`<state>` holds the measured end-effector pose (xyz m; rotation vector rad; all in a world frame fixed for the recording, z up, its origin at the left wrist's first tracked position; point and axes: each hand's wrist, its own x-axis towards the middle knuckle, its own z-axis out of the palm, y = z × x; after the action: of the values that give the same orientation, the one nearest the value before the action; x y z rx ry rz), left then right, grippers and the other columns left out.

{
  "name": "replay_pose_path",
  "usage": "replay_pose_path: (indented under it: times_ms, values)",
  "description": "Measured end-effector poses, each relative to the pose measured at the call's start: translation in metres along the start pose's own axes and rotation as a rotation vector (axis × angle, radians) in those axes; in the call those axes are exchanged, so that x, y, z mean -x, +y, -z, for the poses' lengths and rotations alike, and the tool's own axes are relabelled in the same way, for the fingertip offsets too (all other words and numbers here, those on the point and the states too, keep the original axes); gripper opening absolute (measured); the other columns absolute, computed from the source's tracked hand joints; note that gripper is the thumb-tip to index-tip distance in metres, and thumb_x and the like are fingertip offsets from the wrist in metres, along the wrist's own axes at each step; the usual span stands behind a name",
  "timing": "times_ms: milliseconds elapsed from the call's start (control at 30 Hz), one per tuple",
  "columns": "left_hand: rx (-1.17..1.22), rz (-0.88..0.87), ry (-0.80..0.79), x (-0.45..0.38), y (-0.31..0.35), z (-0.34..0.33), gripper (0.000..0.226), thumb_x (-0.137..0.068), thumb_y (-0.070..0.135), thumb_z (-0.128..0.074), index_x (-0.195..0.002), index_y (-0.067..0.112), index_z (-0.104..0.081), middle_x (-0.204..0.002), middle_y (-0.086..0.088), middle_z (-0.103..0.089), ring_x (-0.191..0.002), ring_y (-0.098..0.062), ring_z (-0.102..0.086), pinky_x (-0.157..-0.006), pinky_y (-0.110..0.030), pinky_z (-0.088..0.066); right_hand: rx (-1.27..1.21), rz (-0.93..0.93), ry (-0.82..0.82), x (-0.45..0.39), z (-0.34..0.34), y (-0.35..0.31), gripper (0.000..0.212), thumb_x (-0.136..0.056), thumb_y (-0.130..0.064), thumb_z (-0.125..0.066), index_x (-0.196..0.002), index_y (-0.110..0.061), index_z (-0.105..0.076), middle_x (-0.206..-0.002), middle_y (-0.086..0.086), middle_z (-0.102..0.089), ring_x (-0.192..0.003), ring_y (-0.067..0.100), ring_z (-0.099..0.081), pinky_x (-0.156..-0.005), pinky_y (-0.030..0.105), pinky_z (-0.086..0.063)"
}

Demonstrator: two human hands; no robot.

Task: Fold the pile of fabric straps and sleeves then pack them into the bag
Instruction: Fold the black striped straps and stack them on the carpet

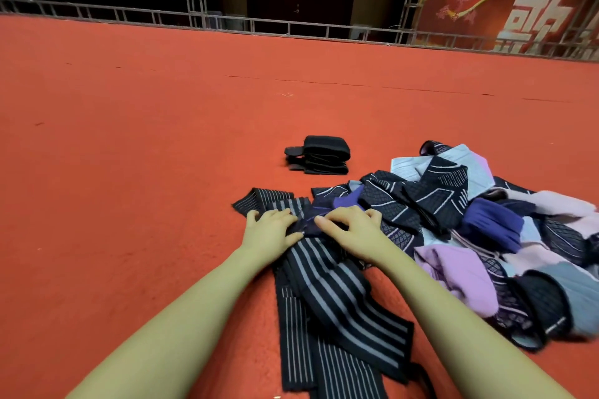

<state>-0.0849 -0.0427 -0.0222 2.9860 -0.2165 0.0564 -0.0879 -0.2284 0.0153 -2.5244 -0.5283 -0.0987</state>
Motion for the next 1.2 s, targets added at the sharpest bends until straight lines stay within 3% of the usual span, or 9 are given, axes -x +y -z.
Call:
replay_pose_path:
  times_ms: [233, 367, 467, 567, 700, 833, 900, 1033, 1200]
  values:
    - [-0.029, -0.029, 0.195, -0.01, -0.003, -0.002, 0.029, -0.102, 0.034, -0.035, -0.106, 0.026, -0.063, -0.106, 0.006, -0.067, -0.106, -0.016, -0.057, -0.09, -0.033, -0.015, 0.421, 0.037, -0.094, 0.025, 0.004, 0.001, 0.066, -0.071, -0.082, -0.048, -0.094, -0.022, -0.063, -0.11, -0.008, -0.046, -0.109, 0.017, -0.035, -0.096, 0.036, -0.015]
    - [0.127, -0.056, 0.369, -0.003, -0.005, 0.007, 0.028, -0.102, 0.029, -0.039, -0.1, 0.028, -0.066, -0.1, 0.01, -0.068, -0.101, -0.013, -0.059, -0.09, -0.029, -0.015, 0.586, 0.11, -0.105, 0.024, -0.006, 0.007, 0.106, -0.047, -0.092, -0.015, -0.11, -0.019, -0.06, -0.136, -0.003, -0.037, -0.125, 0.023, -0.029, -0.101, 0.04, -0.009]
    - [0.235, -0.022, 0.48, 0.003, -0.004, 0.01, 0.027, -0.101, 0.025, -0.042, -0.095, 0.024, -0.068, -0.095, 0.009, -0.07, -0.096, -0.014, -0.06, -0.085, -0.027, -0.015, 0.583, 0.094, -0.046, 0.027, -0.018, 0.008, 0.113, -0.047, -0.086, -0.008, -0.127, -0.019, -0.052, -0.148, -0.001, -0.026, -0.133, 0.024, -0.023, -0.102, 0.04, -0.008]
    - [0.277, 0.031, 0.567, 0.005, -0.004, 0.018, 0.026, -0.1, 0.022, -0.043, -0.088, 0.02, -0.065, -0.084, 0.007, -0.068, -0.087, -0.018, -0.06, -0.078, -0.027, -0.015, 0.475, 0.11, 0.092, 0.029, -0.024, 0.008, 0.097, -0.062, -0.08, -0.024, -0.128, -0.015, -0.052, -0.146, 0.003, -0.036, -0.127, 0.023, -0.029, -0.096, 0.039, -0.013]
    - [0.232, -0.035, 0.619, 0.007, -0.009, 0.029, 0.027, -0.097, 0.027, -0.042, -0.089, 0.016, -0.065, -0.089, 0.005, -0.068, -0.086, -0.022, -0.059, -0.074, -0.028, -0.012, 0.352, 0.216, 0.352, 0.014, -0.013, 0.0, 0.055, -0.084, -0.05, -0.052, -0.128, -0.016, -0.052, -0.133, 0.0, -0.053, -0.12, 0.016, -0.039, -0.088, 0.036, -0.019]
    - [0.207, -0.118, 0.612, 0.011, -0.011, 0.03, 0.03, -0.096, 0.032, -0.041, -0.091, 0.018, -0.066, -0.094, 0.007, -0.067, -0.087, -0.021, -0.057, -0.074, -0.028, -0.011, 0.401, 0.206, 0.217, -0.012, -0.013, -0.013, 0.056, -0.094, -0.048, -0.049, -0.145, -0.029, -0.036, -0.148, -0.011, -0.039, -0.139, 0.01, -0.027, -0.103, 0.041, -0.008]
    - [0.238, -0.131, 0.623, 0.015, -0.01, 0.029, 0.034, -0.095, 0.036, -0.037, -0.091, 0.019, -0.066, -0.094, 0.009, -0.066, -0.087, -0.018, -0.056, -0.073, -0.027, -0.011, 0.371, 0.226, 0.201, -0.021, -0.019, -0.014, 0.045, -0.097, -0.045, -0.044, -0.139, -0.03, -0.045, -0.141, -0.011, -0.048, -0.136, 0.01, -0.032, -0.102, 0.039, -0.005]
    - [0.279, -0.113, 0.639, 0.013, -0.012, 0.029, 0.043, -0.095, 0.044, -0.03, -0.088, 0.019, -0.064, -0.092, 0.01, -0.063, -0.087, -0.015, -0.051, -0.073, -0.027, -0.01, 0.176, 0.322, 0.372, -0.023, -0.025, -0.013, 0.028, -0.091, -0.029, -0.044, -0.102, -0.018, -0.068, -0.094, -0.004, -0.069, -0.095, 0.022, -0.063, -0.09, 0.036, -0.015]
    - [0.282, 0.027, 0.633, -0.002, -0.001, 0.031, 0.027, -0.1, 0.031, -0.046, -0.089, 0.018, -0.067, -0.102, 0.009, -0.061, -0.095, -0.018, -0.049, -0.076, -0.028, -0.009, 0.312, 0.38, 0.489, -0.024, -0.027, -0.006, 0.029, -0.095, -0.029, -0.038, -0.094, -0.019, -0.065, -0.075, -0.007, -0.06, -0.073, 0.02, -0.054, -0.078, 0.036, -0.02]
